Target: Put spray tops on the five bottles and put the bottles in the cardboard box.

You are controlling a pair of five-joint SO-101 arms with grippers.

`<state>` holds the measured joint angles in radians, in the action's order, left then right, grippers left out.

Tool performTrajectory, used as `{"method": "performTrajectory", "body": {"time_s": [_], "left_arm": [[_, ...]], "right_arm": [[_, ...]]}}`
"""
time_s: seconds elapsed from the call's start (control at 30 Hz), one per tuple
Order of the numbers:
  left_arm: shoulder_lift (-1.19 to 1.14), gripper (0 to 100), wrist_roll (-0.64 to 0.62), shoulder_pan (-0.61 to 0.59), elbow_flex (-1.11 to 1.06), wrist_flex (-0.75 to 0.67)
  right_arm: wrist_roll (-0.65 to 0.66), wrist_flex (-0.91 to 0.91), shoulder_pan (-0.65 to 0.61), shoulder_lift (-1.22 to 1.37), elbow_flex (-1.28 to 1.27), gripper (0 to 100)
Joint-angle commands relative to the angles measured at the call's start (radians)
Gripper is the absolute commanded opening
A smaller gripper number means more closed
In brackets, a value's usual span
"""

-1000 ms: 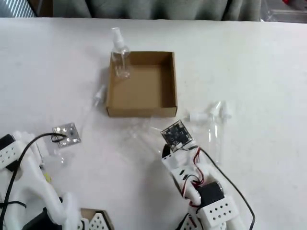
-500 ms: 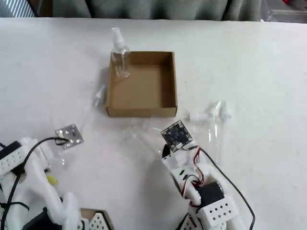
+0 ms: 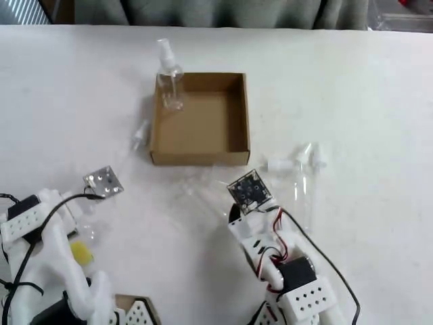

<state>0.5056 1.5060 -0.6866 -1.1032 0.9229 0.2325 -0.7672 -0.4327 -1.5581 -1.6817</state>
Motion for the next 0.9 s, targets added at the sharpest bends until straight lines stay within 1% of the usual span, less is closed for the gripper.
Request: {"method": "performTrajectory", "body": {"time_s": [0.0, 0.3, 0.4, 0.5, 0.57, 0.77, 0.87], "left_arm": [[0.024, 40, -0.009, 0.016, -0.002, -0.017], [0.024, 39, -0.021, 0.018, -0.015, -0.018], [0.024, 39, -0.046, 0.018, -0.061, -0.071], [0.024, 39, -0.063, 0.018, -0.091, -0.115], [0.028, 39, -0.078, 0.018, -0.097, -0.114], [0.025, 39, -0.08, 0.019, -0.1, -0.107], [0.031, 39, -0.084, 0.041, -0.098, -0.107]], "right_arm": [[0.009, -0.008, 0.007, -0.012, -0.012, 1.7], [0.011, -0.008, 0.007, -0.005, -0.012, 1.7], [0.011, -0.028, 0.007, -0.012, -0.012, 1.7], [0.066, -0.05, 0.002, -0.012, -0.012, 1.7], [0.087, -0.051, 0.002, -0.012, -0.012, 1.7], [0.089, -0.051, 0.005, -0.01, -0.012, 1.7], [0.091, -0.07, -0.002, -0.013, -0.012, 1.7]]}}
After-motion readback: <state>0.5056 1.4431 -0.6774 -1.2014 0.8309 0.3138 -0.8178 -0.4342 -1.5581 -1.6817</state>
